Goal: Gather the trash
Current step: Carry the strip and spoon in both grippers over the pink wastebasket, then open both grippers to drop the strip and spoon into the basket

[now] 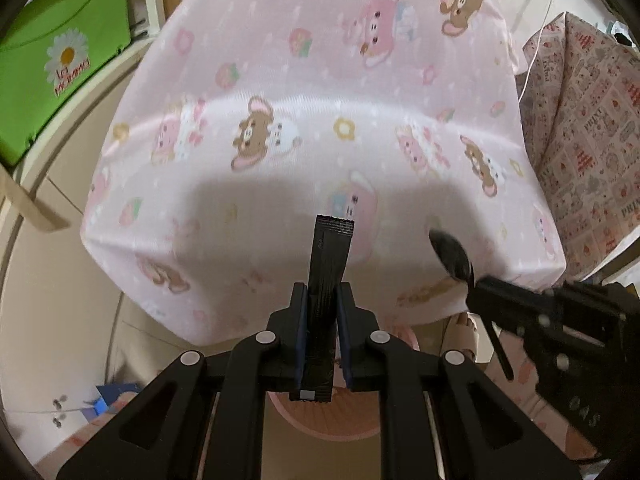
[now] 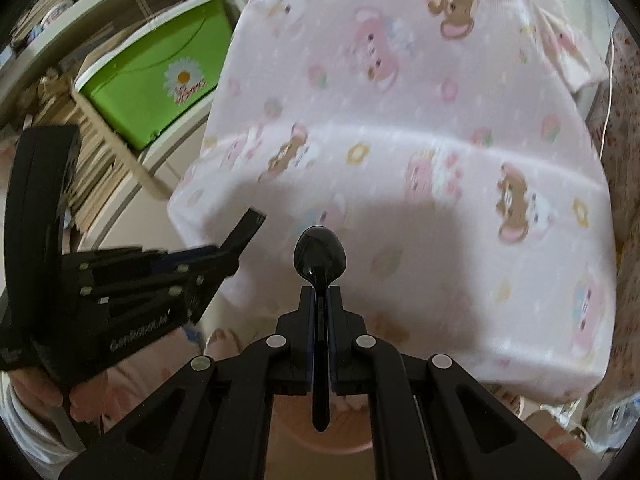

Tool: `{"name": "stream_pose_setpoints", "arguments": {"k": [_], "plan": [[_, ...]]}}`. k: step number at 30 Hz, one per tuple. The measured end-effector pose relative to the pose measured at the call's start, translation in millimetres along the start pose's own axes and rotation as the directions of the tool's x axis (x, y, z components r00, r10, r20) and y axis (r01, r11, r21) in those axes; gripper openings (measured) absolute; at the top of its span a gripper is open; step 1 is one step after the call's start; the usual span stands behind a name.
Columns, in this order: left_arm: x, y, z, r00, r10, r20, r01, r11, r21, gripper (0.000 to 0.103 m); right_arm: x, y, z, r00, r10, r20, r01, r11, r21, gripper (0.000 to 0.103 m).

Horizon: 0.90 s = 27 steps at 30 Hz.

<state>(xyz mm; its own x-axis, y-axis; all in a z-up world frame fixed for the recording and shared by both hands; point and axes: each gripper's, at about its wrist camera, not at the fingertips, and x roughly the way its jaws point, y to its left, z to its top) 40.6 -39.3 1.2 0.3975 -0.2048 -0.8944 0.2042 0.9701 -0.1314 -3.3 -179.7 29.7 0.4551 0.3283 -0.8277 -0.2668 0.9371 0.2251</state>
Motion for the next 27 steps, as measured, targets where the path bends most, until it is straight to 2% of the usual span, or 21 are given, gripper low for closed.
{"name": "stream_pose_setpoints", "arguments": {"k": [5, 9, 12, 14, 17, 20, 22, 27], "plan": [[14.7, 8.1, -13.3, 0.996, -0.061, -0.071, 0.058, 0.998, -0.036, 0.013, 12.9, 5.5, -21.3, 0.999, 0.003, -0.047, -0.005, 1.000, -0.029, 0.006], [25.1, 8.9, -21.1, 0.991, -0.070, -0.112, 0.066, 0.997, -0.034, 0.014, 31.3, 11.2, -33.9, 0.992, 0.047, -0.119, -0.053, 0.997, -0.048, 0.006], [38.9, 13.4, -27.8, 0.983, -0.095, -0.160, 0.085, 0.994, -0.063, 0.014, 41.5, 16.5, -40.3, 0.989, 0.031, -0.147, -0.043, 0.996, -0.078, 0.006], [49.1, 15.3, -32.2, 0.979, -0.084, -0.184, 0.072, 0.995, -0.075, 0.014, 50.3, 16.1, -42.4, 0.985, 0.031, -0.171, -0.044, 0.996, -0.072, 0.006], [66.3, 12.8, -40.9, 0.974, -0.041, -0.222, 0.028, 0.998, -0.061, 0.014, 67.5, 13.9, -47.3, 0.979, 0.000, -0.205, -0.014, 0.998, -0.066, 0.006], [86.1, 13.8, -50.0, 0.961, -0.052, -0.272, 0.027, 0.995, -0.095, 0.014, 86.1, 11.0, -52.3, 0.971, -0.067, -0.228, 0.047, 0.995, -0.092, 0.006], [99.4, 13.4, -56.0, 0.955, -0.027, -0.296, 0.000, 0.996, -0.093, 0.014, 95.0, 6.2, -53.2, 0.967, -0.127, -0.223, 0.105, 0.989, -0.107, 0.006], [121.9, 17.2, -68.8, 0.941, -0.022, -0.339, -0.014, 0.994, -0.106, 0.014, 115.3, -2.5, -62.1, 0.953, -0.150, -0.263, 0.128, 0.987, -0.101, 0.006]]}}
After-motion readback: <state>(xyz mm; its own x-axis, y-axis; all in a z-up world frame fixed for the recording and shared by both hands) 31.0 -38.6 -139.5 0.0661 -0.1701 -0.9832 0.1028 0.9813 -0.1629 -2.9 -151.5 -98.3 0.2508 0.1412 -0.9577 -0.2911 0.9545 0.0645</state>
